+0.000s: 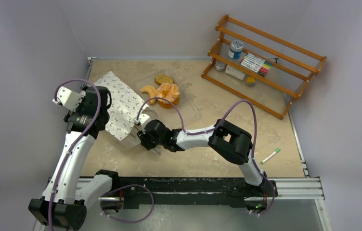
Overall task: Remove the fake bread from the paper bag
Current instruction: Pick up the clamp from the paper bag.
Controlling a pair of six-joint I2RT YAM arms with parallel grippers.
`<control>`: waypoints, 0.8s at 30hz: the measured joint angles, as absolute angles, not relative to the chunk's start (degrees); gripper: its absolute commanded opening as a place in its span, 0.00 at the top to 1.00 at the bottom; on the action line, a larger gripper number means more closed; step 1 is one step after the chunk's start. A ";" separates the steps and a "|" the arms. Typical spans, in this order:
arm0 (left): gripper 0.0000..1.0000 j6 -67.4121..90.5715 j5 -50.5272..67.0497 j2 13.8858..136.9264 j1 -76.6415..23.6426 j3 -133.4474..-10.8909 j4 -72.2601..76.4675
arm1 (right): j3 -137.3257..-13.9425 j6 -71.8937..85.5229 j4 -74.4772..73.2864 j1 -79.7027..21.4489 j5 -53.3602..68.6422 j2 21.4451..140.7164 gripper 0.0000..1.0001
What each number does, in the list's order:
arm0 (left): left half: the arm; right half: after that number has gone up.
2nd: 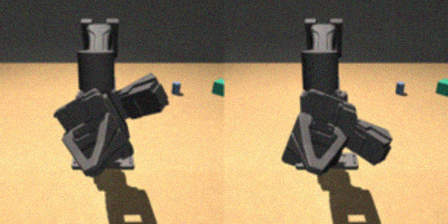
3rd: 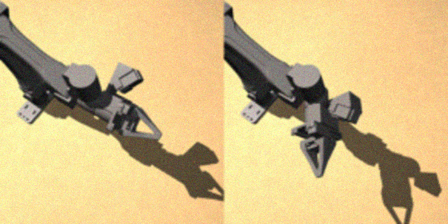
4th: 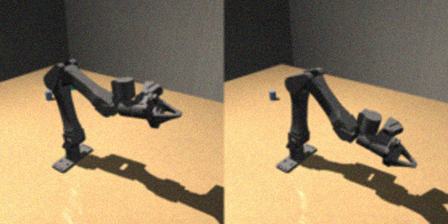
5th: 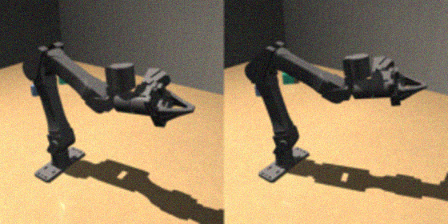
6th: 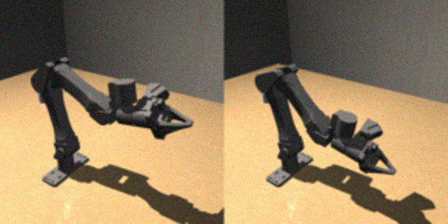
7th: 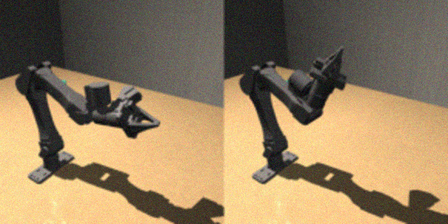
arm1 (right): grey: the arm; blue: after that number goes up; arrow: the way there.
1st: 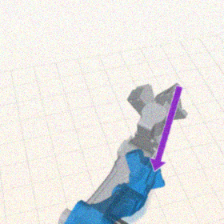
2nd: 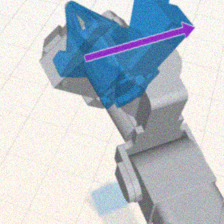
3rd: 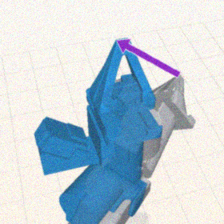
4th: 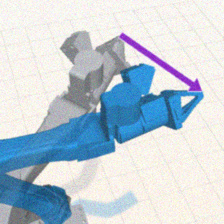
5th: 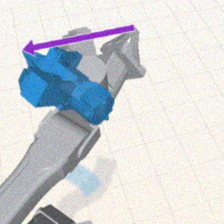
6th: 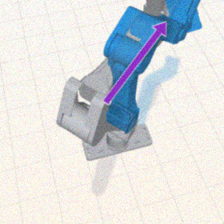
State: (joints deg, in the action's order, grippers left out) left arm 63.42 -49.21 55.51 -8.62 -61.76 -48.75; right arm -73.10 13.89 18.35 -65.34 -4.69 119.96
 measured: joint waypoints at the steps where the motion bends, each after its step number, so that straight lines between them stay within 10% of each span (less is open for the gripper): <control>1: 0.00 63.42 -49.21 55.35 -8.62 -61.63 -48.71 | -72.95 14.02 18.35 -65.36 -4.86 119.81 0.67; 12: 0.00 63.44 -49.19 54.72 -8.36 -61.25 -48.69 | -71.22 14.31 13.50 -65.36 -5.19 116.18 0.92; 24: 0.00 63.48 -49.17 54.41 -8.36 -61.25 -48.73 | -71.46 14.44 13.02 -65.34 -4.69 117.08 0.51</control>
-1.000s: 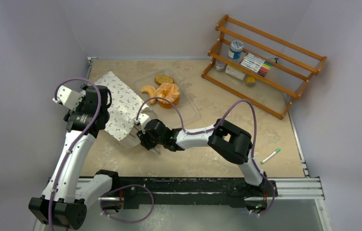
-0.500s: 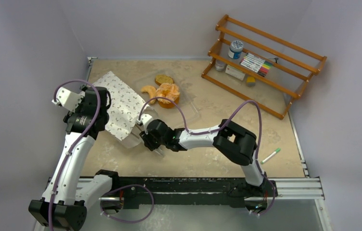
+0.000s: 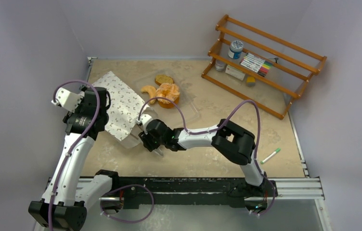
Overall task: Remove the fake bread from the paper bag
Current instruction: Pick up the clamp from the paper bag.
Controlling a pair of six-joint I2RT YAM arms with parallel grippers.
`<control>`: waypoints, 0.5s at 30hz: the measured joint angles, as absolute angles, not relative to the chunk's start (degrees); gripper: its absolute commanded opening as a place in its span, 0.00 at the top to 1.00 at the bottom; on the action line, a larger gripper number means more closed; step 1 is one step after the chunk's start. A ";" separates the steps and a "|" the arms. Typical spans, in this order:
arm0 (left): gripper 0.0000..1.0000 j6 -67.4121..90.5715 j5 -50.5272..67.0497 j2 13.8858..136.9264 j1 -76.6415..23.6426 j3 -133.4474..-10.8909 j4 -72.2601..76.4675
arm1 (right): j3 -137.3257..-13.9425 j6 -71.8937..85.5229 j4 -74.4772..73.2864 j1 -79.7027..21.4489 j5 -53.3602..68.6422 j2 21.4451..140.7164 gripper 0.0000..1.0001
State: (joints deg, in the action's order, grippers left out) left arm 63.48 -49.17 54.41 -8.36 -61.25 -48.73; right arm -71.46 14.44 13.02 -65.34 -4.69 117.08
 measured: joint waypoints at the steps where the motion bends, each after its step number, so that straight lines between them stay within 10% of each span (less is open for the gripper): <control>1: 0.00 63.51 -49.17 54.30 -8.36 -61.23 -48.73 | -72.01 14.50 13.04 -65.34 -4.71 117.56 0.49; 15: 0.00 63.88 -48.77 53.98 -8.36 -61.21 -48.71 | -73.73 14.52 16.38 -65.43 -5.39 119.94 0.42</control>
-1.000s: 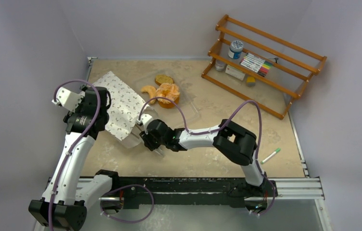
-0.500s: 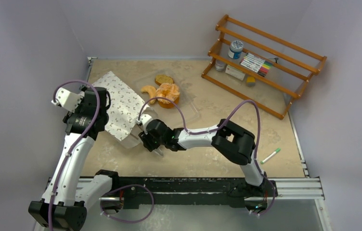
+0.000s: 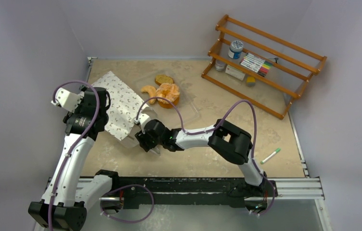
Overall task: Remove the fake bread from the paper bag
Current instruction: Pick up the clamp from the paper bag.
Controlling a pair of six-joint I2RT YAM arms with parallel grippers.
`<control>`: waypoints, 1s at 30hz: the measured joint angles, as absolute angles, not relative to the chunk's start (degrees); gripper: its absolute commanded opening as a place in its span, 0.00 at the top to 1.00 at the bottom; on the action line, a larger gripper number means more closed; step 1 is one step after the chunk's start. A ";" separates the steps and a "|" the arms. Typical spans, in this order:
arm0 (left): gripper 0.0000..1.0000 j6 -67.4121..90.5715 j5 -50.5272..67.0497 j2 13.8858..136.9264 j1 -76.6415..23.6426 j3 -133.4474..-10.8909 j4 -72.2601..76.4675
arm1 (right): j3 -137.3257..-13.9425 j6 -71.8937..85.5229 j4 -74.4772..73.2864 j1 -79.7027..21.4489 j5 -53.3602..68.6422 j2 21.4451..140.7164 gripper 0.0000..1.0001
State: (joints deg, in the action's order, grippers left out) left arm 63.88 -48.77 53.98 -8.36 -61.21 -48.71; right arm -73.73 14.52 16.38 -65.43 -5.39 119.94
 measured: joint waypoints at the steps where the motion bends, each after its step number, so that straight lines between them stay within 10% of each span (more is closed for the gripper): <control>1: 0.00 63.88 -48.73 53.98 -8.36 -61.19 -48.71 | -73.78 14.52 16.43 -65.45 -5.48 120.01 0.47; 13: 0.00 63.86 -48.64 53.98 -8.34 -61.17 -48.69 | -73.67 15.40 15.94 -65.80 -5.80 119.59 0.95; 30: 0.00 63.37 -48.82 55.35 -8.25 -61.19 -48.47 | -74.96 15.35 5.93 -65.01 -6.33 117.21 0.61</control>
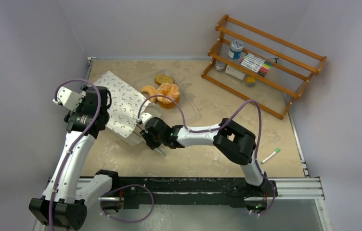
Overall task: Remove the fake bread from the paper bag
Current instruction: Pick up the clamp from the paper bag.
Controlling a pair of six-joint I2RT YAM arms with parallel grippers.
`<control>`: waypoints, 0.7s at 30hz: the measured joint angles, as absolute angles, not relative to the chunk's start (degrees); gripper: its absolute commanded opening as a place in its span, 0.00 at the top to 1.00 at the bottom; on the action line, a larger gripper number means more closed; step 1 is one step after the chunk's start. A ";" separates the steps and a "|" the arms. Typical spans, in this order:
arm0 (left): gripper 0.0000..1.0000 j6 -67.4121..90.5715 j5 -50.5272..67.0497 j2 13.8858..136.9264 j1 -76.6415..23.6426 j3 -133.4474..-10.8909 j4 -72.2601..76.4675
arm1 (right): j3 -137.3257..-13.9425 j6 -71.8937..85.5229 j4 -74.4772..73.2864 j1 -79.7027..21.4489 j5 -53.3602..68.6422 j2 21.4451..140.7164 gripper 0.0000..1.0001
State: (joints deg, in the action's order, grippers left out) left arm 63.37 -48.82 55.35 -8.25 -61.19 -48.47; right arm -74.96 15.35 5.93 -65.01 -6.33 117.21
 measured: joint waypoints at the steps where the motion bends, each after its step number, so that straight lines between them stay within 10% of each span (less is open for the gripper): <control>1: 0.00 63.37 -48.82 55.40 -8.25 -61.19 -48.45 | -75.33 15.38 5.43 -64.79 -6.17 117.21 0.61; 21: 0.00 62.78 -48.90 56.82 -8.05 -61.17 -47.55 | -89.47 13.87 -1.41 -59.33 -3.07 123.44 0.59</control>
